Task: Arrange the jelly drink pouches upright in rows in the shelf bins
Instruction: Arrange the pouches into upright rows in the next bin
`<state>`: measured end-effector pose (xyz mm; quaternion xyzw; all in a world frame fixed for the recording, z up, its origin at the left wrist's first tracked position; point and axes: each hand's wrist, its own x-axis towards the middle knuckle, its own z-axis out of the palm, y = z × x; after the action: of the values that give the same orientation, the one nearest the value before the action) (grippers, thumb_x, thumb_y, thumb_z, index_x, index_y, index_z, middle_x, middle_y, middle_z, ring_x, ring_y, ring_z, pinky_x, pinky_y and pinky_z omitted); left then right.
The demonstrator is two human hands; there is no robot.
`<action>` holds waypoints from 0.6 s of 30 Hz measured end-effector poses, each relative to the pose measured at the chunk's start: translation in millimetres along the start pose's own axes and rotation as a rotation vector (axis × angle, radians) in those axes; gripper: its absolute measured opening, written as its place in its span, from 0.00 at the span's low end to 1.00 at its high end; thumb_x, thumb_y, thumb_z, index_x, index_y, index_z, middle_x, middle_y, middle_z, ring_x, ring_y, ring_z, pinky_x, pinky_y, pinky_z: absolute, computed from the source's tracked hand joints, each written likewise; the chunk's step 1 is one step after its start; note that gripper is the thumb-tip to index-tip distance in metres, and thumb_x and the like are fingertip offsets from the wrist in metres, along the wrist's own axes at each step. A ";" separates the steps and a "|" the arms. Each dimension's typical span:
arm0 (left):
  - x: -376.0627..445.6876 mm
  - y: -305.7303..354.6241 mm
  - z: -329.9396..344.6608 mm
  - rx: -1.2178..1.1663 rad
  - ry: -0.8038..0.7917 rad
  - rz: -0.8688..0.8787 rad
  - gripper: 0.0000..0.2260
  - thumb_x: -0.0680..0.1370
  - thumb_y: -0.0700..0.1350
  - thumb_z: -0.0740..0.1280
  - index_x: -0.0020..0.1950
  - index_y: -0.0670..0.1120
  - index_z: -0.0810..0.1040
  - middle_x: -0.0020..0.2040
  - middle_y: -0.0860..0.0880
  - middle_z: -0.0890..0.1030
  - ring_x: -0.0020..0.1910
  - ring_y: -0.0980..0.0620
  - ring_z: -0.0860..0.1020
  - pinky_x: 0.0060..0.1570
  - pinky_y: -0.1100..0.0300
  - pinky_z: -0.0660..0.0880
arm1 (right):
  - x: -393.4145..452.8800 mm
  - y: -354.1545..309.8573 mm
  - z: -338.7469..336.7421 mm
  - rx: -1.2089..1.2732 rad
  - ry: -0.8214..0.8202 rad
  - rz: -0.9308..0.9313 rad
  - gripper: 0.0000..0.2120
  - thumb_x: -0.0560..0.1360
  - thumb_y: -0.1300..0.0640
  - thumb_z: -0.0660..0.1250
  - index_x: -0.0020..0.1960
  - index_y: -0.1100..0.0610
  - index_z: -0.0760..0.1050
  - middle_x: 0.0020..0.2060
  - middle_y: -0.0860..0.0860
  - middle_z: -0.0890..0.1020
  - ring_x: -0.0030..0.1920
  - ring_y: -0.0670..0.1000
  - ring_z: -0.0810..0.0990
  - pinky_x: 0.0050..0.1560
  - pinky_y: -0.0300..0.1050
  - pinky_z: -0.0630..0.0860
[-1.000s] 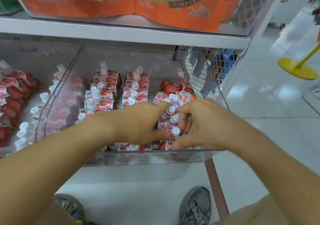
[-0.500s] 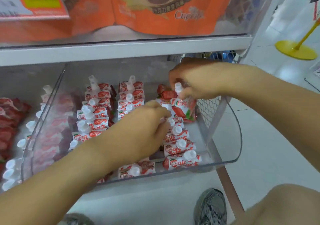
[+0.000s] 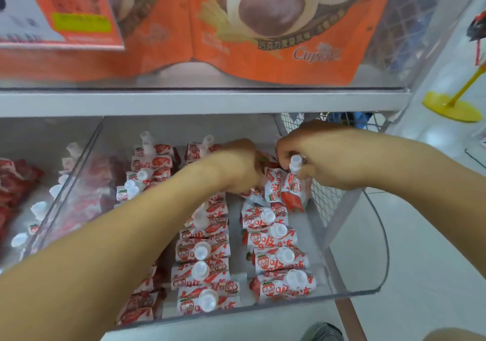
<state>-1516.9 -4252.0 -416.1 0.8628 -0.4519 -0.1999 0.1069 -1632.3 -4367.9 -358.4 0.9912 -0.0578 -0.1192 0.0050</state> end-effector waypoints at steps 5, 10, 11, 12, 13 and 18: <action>-12.0 3.0 -26.9 -0.030 0.185 0.161 0.11 0.79 0.48 0.66 0.50 0.41 0.80 0.47 0.43 0.81 0.46 0.44 0.78 0.46 0.52 0.76 | -0.8 -7.1 -5.9 0.046 0.231 0.054 0.10 0.76 0.50 0.69 0.56 0.48 0.75 0.49 0.47 0.76 0.49 0.51 0.73 0.47 0.45 0.69; -23.9 -10.4 -21.1 -0.198 0.373 0.240 0.02 0.77 0.46 0.68 0.49 0.50 0.79 0.40 0.52 0.80 0.38 0.55 0.77 0.40 0.62 0.72 | -4.0 -8.6 1.3 0.200 0.334 0.087 0.11 0.75 0.49 0.71 0.57 0.46 0.76 0.53 0.47 0.82 0.54 0.52 0.79 0.52 0.45 0.74; -24.6 -12.0 -19.3 -0.227 0.414 0.269 0.02 0.77 0.46 0.68 0.49 0.50 0.80 0.39 0.53 0.79 0.37 0.56 0.77 0.40 0.63 0.70 | -4.2 -7.5 4.8 0.202 0.374 0.094 0.13 0.75 0.49 0.71 0.59 0.46 0.76 0.54 0.47 0.81 0.55 0.52 0.78 0.51 0.43 0.73; -26.0 -13.1 -17.9 -0.254 0.450 0.296 0.03 0.77 0.45 0.68 0.49 0.51 0.80 0.39 0.54 0.79 0.38 0.56 0.77 0.41 0.64 0.70 | -4.9 -7.4 8.0 0.213 0.416 0.112 0.15 0.75 0.48 0.71 0.60 0.48 0.76 0.55 0.47 0.81 0.56 0.52 0.78 0.51 0.41 0.71; -28.8 -12.6 -17.8 -0.291 0.476 0.321 0.03 0.77 0.44 0.68 0.49 0.51 0.81 0.40 0.55 0.80 0.39 0.57 0.77 0.42 0.66 0.71 | -5.6 -6.2 11.4 0.245 0.448 0.143 0.16 0.75 0.47 0.71 0.61 0.50 0.76 0.55 0.49 0.82 0.56 0.53 0.78 0.52 0.41 0.71; -54.2 -10.2 -23.0 -0.512 0.567 0.309 0.06 0.79 0.46 0.67 0.54 0.48 0.81 0.44 0.60 0.81 0.43 0.71 0.77 0.42 0.79 0.67 | -16.8 -10.0 20.6 0.826 0.556 0.044 0.15 0.74 0.49 0.74 0.58 0.53 0.80 0.52 0.46 0.84 0.55 0.46 0.82 0.60 0.52 0.78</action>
<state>-1526.9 -4201.5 -385.8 0.7511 -0.4645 -0.0421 0.4672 -1652.2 -4356.0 -374.7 0.9033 -0.1176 0.1824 -0.3702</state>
